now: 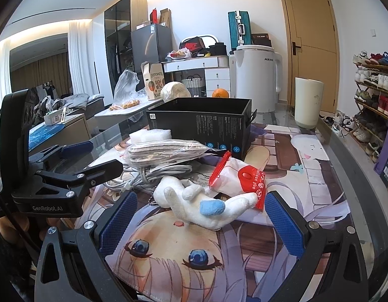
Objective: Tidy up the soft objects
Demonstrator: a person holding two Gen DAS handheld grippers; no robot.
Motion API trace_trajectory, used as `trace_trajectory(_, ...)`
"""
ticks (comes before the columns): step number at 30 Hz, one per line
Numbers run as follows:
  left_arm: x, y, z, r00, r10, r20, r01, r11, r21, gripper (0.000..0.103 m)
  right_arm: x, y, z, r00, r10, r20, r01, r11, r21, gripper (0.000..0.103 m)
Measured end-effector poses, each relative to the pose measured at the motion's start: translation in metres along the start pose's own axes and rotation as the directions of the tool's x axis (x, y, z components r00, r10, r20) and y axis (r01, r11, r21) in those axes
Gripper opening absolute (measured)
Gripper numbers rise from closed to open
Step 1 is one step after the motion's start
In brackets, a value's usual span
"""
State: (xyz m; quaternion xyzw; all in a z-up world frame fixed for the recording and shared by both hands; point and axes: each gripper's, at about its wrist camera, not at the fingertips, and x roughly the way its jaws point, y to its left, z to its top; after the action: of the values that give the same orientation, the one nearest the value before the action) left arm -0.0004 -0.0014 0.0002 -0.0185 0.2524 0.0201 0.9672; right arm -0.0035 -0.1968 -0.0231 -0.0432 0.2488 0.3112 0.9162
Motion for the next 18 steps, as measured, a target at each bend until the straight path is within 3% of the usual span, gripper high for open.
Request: trace_trajectory(18,0.0069,0.003,-0.0002,0.999,-0.012,-0.041,0.012,1.0,0.013,0.103,0.0036,-0.0044,0.0065,0.998,-0.017,-0.057,0.016,1.0,-0.012,0.102)
